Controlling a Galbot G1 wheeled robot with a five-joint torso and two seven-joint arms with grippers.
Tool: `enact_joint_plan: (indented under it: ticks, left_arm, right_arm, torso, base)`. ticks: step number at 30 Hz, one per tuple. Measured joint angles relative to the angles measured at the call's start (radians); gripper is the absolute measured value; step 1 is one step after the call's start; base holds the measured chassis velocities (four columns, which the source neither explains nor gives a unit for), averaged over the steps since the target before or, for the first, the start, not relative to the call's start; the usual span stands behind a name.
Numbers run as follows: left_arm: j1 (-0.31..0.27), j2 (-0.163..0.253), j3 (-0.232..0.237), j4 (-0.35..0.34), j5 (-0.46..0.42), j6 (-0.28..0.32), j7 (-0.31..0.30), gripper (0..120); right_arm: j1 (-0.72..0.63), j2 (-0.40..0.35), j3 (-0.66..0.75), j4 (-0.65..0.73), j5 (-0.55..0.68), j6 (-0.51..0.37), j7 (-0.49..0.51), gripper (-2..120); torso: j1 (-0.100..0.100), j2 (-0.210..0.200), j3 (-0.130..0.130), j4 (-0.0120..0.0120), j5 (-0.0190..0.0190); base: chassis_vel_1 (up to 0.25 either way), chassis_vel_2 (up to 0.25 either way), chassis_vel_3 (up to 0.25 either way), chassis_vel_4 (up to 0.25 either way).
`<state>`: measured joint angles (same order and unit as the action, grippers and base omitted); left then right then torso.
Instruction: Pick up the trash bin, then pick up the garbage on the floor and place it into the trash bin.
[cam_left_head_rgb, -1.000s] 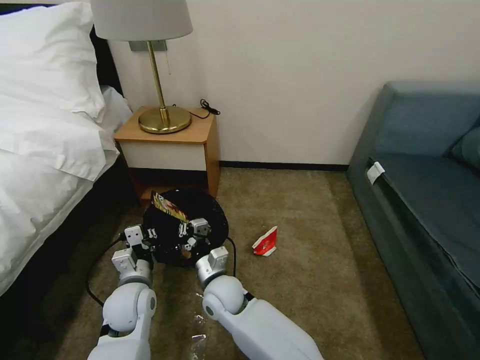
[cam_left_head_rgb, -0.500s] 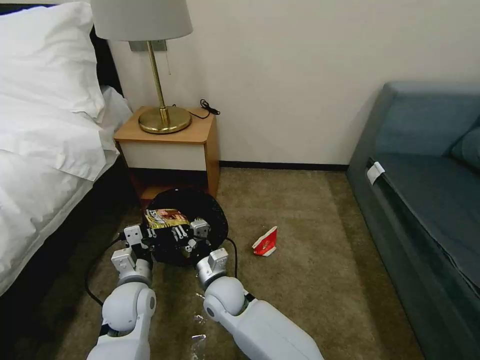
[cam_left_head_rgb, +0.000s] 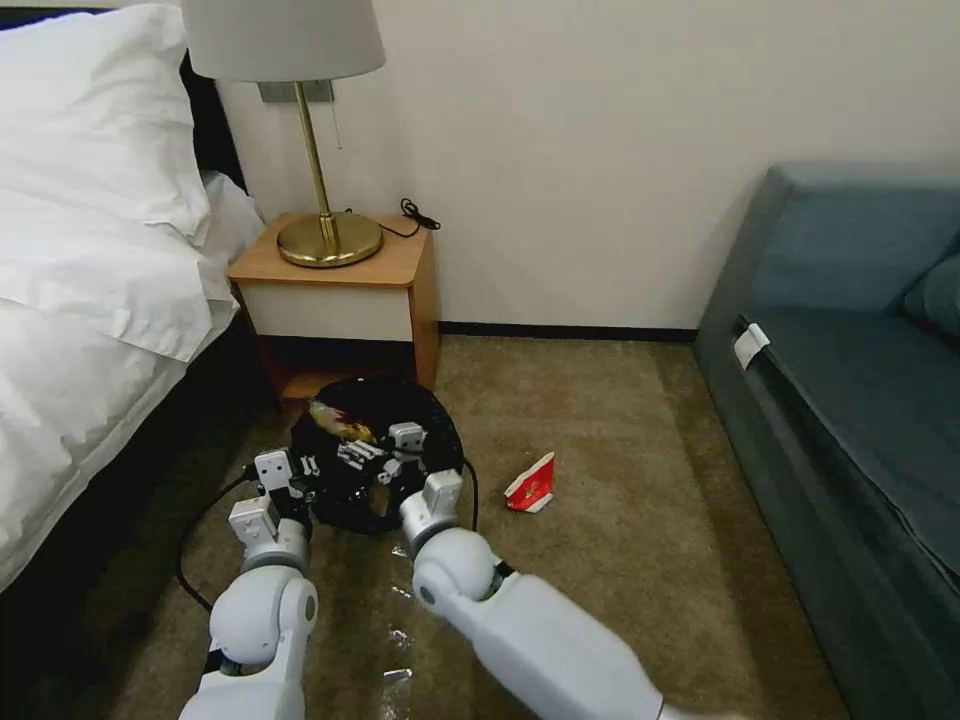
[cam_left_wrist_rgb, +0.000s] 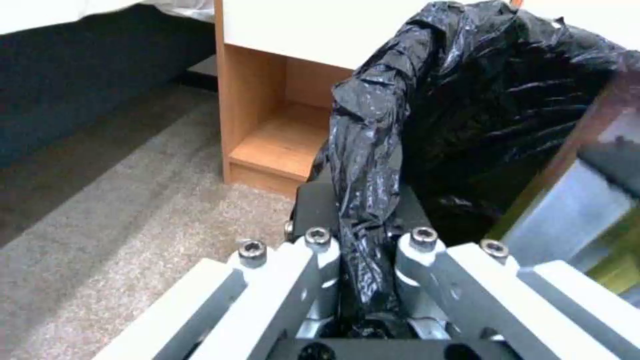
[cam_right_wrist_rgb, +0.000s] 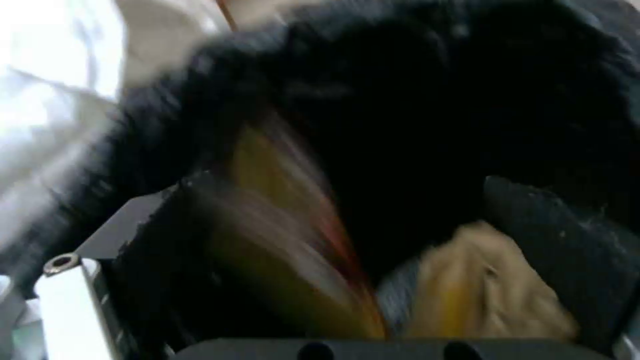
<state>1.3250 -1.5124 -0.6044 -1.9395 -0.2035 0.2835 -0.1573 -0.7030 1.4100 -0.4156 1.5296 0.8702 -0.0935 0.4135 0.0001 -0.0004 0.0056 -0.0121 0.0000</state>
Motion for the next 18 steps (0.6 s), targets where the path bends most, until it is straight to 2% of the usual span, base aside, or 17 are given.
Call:
enact_joint_plan:
  ticks: [3,11,18]
  left_arm:
    - [-0.001,0.002,-0.002,-0.002,-0.003,0.0,0.0,4]
    - [-0.006,-0.004,0.001,0.005,-0.003,0.0,0.001,4]
    - [-0.013,0.004,-0.018,0.025,-0.004,0.0,0.0,4]
  right_arm:
    - [0.072,-0.056,-0.041,0.026,0.052,-0.112,0.059,100]
    - [0.098,-0.049,-0.044,0.023,0.012,-0.103,0.071,100]
    - [0.082,-0.044,0.033,0.085,-0.074,-0.074,0.038,100]
  torso:
    - [0.0,0.0,0.0,0.0,0.0]
    - [0.0,0.0,0.0,0.0,0.0]
    - [0.0,0.0,0.0,0.0001,-0.0001]
  base:
    - [0.0,0.0,0.0,0.0]
    - [0.0,0.0,0.0,0.0]
    - [0.0,0.0,0.0,0.0]
